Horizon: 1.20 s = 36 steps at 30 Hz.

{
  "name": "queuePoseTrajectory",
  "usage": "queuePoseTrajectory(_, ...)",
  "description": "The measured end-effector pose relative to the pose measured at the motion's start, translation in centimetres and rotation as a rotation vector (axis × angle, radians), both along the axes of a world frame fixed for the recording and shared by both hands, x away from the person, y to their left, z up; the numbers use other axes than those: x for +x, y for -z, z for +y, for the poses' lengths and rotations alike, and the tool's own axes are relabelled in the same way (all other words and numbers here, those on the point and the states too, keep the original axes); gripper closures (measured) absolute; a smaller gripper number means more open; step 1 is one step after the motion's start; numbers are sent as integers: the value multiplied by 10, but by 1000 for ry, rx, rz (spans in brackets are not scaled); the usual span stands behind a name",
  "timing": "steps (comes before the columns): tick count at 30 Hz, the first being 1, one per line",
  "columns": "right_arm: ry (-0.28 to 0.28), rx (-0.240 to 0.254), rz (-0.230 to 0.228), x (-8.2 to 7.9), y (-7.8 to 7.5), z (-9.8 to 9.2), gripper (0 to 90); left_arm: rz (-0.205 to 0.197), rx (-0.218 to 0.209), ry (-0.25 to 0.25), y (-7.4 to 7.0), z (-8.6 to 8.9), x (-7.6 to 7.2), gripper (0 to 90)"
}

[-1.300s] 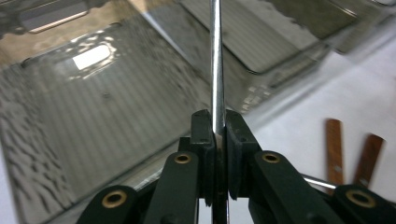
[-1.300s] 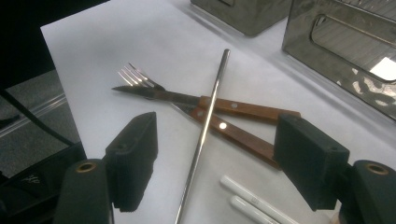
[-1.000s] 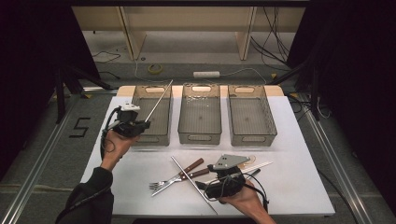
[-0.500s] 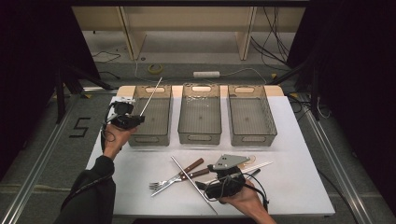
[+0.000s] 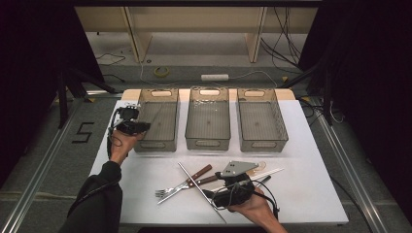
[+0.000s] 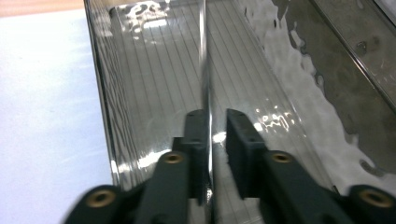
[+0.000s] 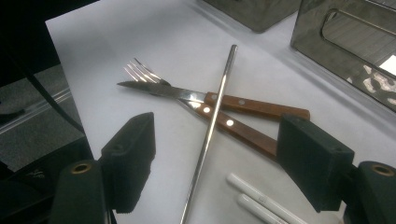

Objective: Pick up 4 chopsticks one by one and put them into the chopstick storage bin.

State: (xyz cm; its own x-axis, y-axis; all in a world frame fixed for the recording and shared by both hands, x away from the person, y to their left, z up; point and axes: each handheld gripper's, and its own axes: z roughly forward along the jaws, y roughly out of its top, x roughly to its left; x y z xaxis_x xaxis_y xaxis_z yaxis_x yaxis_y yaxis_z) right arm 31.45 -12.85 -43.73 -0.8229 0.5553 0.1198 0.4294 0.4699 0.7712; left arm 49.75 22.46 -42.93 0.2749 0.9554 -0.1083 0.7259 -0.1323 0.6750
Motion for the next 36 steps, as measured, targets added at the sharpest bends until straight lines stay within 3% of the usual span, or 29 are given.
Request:
queuePoseTrajectory(3,3,-6,-1,0,0,0,295,-5,-8,5,-1,-1,-2,637)
queuePoseTrajectory(4,2,-6,-1,0,0,0,295,-21,-45,7,-3,-1,-6,599)
queuePoseTrajectory(6,6,-5,0,0,0,0,295,-25,-63,7,-4,-1,-9,511)
queuePoseTrajectory(7,7,-5,1,0,-1,0,295,-28,-81,9,-5,-2,-12,511)
queuePoseTrajectory(12,29,-34,11,1,1,1,316,-72,-119,82,-7,-8,-34,356)
queuePoseTrajectory(15,36,-42,15,1,2,3,335,-84,-114,113,-10,-11,-46,310)
queuePoseTrajectory(26,51,-64,29,2,7,5,427,-170,-126,205,-15,-26,-84,220)
queuePoseTrajectory(36,45,-90,57,2,13,11,519,-207,-138,259,-15,-37,-109,197)
